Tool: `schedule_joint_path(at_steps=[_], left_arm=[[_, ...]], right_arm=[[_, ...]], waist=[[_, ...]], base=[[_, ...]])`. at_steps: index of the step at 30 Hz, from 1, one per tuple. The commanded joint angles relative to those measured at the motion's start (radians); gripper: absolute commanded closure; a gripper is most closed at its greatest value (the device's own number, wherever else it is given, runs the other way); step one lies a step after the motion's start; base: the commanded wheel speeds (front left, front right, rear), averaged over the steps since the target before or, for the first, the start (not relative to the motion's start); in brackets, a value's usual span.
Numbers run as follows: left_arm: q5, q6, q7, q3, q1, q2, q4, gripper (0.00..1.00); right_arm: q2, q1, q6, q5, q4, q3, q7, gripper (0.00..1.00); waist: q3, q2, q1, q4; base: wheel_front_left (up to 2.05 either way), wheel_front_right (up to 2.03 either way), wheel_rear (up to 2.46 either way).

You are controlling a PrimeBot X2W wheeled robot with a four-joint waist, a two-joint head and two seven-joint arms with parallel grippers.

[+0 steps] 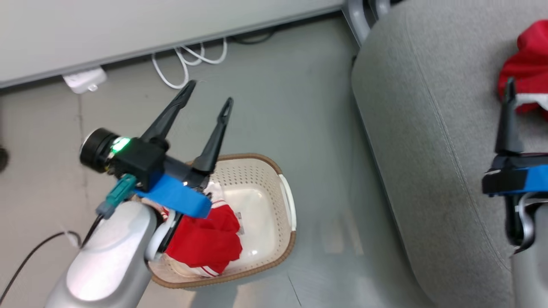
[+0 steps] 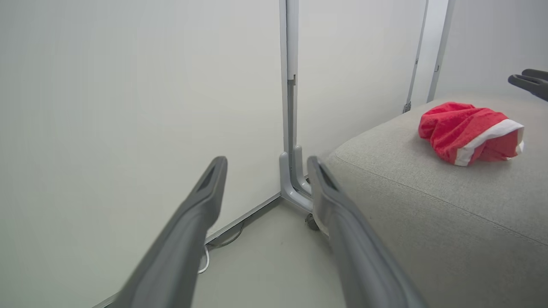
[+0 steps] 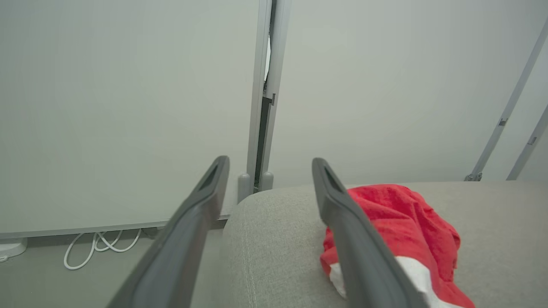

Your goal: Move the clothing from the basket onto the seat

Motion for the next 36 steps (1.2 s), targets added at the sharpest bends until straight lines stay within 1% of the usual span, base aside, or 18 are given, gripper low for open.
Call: schedule_joint_path(at_steps=[1,6,10,20,23,24,26,32,36], left_arm=[[0.01,0.001,-0.003,0.037,0.041,-0.002,-0.002,0.0],[0.024,0.004,-0.003,0.155,0.133,-0.027,-0.008,0.0],[0.042,-0.006,-0.003,0.234,0.209,-0.056,-0.01,0.0],[0.114,-0.043,-0.003,0.378,0.367,-0.137,-0.018,0.0],[0.135,-0.062,-0.003,0.409,0.405,-0.16,-0.018,0.0],[0.135,-0.062,-0.003,0.409,0.405,-0.16,-0.018,0.0],[0.155,-0.08,-0.003,0.429,0.439,-0.179,-0.014,0.0],[0.187,-0.102,-0.003,0.462,0.497,-0.205,-0.014,0.0],[0.197,-0.111,-0.003,0.476,0.515,-0.214,-0.014,0.0]], right_arm=[[0.009,0.026,-0.001,0.007,-0.005,0.024,0.0,0.0],[0.035,0.049,-0.001,0.021,-0.009,0.099,0.0,0.0],[0.06,0.087,-0.001,0.035,-0.008,0.141,0.0,0.0],[0.105,0.205,-0.001,0.074,-0.004,0.162,0.0,0.0],[0.115,0.244,-0.001,0.078,-0.002,0.162,0.0,0.0],[0.115,0.244,-0.001,0.078,-0.002,0.162,0.0,0.0],[0.125,0.282,-0.001,0.085,-0.004,0.156,0.0,0.0],[0.14,0.351,-0.001,0.089,-0.008,0.161,0.0,0.0],[0.146,0.38,-0.001,0.092,-0.013,0.158,0.0,0.0]], waist=[[-0.056,-0.0001,0.0002,0.048],[-0.115,-0.0001,0.0002,0.091],[-0.164,-0.0001,0.0002,0.125],[-0.244,-0.0001,0.0002,0.192],[-0.269,-0.0001,0.0002,0.203],[-0.269,-0.0001,0.0002,0.203],[-0.296,-0.0001,0.0002,0.208],[-0.34,-0.0001,0.0002,0.205],[-0.35,-0.0001,0.0002,0.203]], base=[[0.0,0.0,0.0],[0.0,0.0,0.0],[0.0,0.0,0.0],[0.0,0.0,0.0],[0.0,0.0,0.0],[0.0,0.0,0.0],[0.0,0.0,0.0],[0.0,0.0,0.0],[0.0,0.0,0.0]])
